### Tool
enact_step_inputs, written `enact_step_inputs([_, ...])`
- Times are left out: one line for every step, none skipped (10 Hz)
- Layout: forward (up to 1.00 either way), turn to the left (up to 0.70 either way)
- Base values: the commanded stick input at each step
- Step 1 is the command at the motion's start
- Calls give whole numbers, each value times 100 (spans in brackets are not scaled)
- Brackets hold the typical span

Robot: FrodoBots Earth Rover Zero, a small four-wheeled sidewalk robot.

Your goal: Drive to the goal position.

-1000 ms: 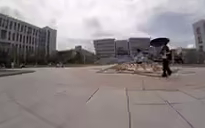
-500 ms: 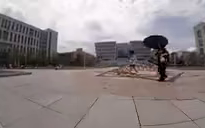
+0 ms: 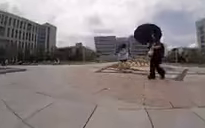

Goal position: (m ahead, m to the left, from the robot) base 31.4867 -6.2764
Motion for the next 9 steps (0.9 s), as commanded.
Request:
enact_step_inputs([8,0])
enact_step_inputs([7,0])
enact_step_inputs([9,0])
enact_step_inputs([11,0])
enact_step_inputs([11,0])
enact_step_inputs([11,0])
enact_step_inputs([12,0])
enact_step_inputs([14,0])
enact_step_inputs([78,0])
